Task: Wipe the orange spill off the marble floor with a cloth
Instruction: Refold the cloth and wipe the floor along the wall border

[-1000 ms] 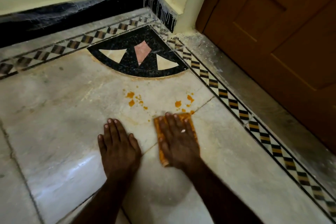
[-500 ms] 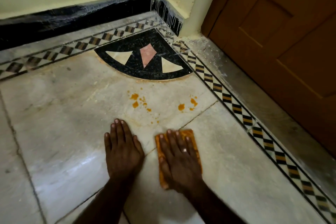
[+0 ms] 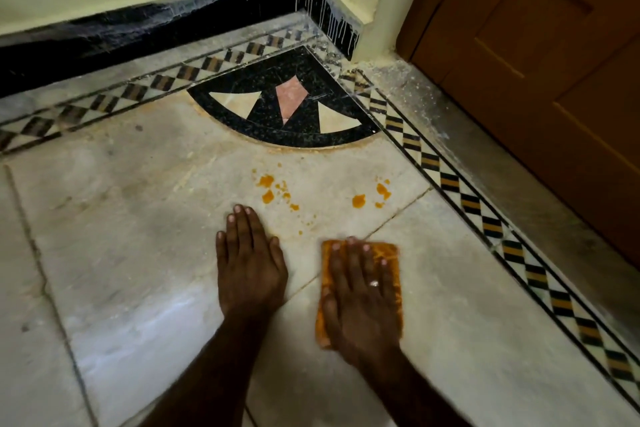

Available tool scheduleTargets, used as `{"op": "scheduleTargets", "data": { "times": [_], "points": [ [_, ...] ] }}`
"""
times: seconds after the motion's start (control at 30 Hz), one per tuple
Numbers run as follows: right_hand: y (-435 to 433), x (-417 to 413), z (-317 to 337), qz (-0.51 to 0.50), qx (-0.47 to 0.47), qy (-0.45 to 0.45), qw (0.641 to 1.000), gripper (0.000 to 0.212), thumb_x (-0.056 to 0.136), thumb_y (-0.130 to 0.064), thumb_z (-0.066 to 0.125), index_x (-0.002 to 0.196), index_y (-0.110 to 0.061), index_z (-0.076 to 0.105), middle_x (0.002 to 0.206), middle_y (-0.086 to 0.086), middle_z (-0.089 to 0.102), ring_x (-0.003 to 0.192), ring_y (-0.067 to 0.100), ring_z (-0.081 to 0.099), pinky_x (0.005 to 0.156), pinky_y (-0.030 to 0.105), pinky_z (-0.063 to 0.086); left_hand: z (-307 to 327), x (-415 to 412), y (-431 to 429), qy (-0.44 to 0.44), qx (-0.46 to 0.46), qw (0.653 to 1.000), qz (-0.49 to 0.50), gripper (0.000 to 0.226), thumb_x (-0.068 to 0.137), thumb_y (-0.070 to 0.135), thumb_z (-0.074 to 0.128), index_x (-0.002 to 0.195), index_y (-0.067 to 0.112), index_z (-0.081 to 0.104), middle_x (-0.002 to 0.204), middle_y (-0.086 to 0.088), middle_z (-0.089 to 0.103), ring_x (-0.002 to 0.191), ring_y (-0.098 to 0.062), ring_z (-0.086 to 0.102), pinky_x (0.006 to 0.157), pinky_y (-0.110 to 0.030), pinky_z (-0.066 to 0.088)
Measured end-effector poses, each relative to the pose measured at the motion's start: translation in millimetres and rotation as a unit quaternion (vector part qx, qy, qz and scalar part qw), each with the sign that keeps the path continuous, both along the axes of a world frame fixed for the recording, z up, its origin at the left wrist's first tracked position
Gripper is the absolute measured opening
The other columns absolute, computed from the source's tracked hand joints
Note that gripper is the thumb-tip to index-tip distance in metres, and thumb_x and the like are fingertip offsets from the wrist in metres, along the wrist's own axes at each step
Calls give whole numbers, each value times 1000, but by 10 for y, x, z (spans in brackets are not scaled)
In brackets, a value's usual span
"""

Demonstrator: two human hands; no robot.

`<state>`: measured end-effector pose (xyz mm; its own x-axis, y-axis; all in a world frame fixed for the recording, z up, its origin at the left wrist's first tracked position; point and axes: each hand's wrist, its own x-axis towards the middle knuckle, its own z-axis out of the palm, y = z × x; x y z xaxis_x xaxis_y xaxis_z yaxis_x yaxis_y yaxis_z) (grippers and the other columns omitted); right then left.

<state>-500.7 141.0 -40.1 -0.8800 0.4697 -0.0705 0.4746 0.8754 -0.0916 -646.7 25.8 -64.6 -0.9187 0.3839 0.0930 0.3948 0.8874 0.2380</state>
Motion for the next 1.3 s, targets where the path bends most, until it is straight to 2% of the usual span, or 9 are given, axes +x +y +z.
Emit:
{"op": "scheduleTargets", "data": {
  "times": [0.13, 0.37, 0.5, 0.6, 0.7, 0.87, 1.07, 1.2, 1.3],
  "points": [
    [255, -582, 12, 99, -14, -4, 995, 68, 99, -45, 36, 163, -27, 21, 170, 4, 22, 157, 26, 20, 124, 54, 19, -24, -22, 1, 3, -3, 1000, -3, 63, 104, 33, 30, 155, -3, 26, 162, -22, 26, 150, -35, 30, 123, -50, 20],
    [1293, -788, 167, -21, -13, -89, 996, 74, 92, -59, -8, 161, -32, -14, 169, -4, -16, 158, 22, -11, 124, 44, -14, 16, -29, -7, -25, -2, 1000, -5, 65, 101, 35, 27, 154, -3, 28, 162, -21, 27, 150, -35, 30, 122, -51, 21],
    [925, -397, 125, -100, -17, -65, 993, 70, 99, -55, 4, 162, -26, -4, 170, 1, -7, 158, 26, -2, 126, 49, -3, 35, -12, 12, -27, -4, 1000, 0, 65, 102, 34, 25, 154, -4, 28, 161, -23, 28, 149, -37, 31, 123, -50, 20],
    [613, -541, 89, -21, -13, -35, 999, 68, 101, -46, 27, 163, -20, 19, 169, 7, 19, 155, 31, 19, 122, 53, 11, 41, -20, 28, -24, -5, 1000, 0, 65, 101, 34, 26, 153, -5, 28, 160, -24, 29, 148, -38, 32, 122, -52, 21],
    [873, -1070, 126, 57, -26, -57, 996, 70, 99, -50, 18, 164, -26, 10, 171, 4, 11, 158, 30, 12, 127, 51, 5, 39, -32, 16, -24, -5, 1000, -4, 65, 101, 34, 26, 153, -5, 30, 160, -24, 30, 148, -38, 32, 122, -53, 22],
    [1720, -1382, 136, -40, -4, -114, 993, 70, 96, -58, -3, 159, -31, -19, 171, 0, -14, 157, 25, -13, 125, 50, -14, 36, -44, 0, -27, 1, 1000, -4, 65, 101, 36, 26, 153, -4, 32, 161, -21, 30, 148, -36, 33, 121, -52, 23],
    [1301, -555, 120, -182, -38, -89, 978, 75, 94, -59, -7, 160, -25, -16, 171, 6, -12, 157, 27, -11, 126, 54, -8, 58, -29, 18, -26, 9, 1000, 5, 65, 101, 35, 27, 153, -4, 30, 161, -21, 30, 148, -36, 33, 123, -52, 21],
    [394, -597, 108, -25, -11, -41, 999, 71, 96, -45, 32, 161, -18, 26, 167, 10, 28, 153, 33, 28, 122, 57, 17, 29, -25, 7, -11, 19, 1000, 13, 63, 101, 32, 33, 152, -4, 32, 160, -22, 32, 146, -35, 37, 122, -52, 23],
    [251, -1052, 75, 107, -16, -19, 994, 68, 98, -44, 38, 162, -26, 26, 168, 4, 28, 154, 28, 27, 123, 55, 21, 7, -23, -4, -5, 22, 1000, 16, 62, 102, 30, 33, 152, -5, 31, 159, -23, 32, 146, -37, 37, 122, -53, 23]
  ]
}}
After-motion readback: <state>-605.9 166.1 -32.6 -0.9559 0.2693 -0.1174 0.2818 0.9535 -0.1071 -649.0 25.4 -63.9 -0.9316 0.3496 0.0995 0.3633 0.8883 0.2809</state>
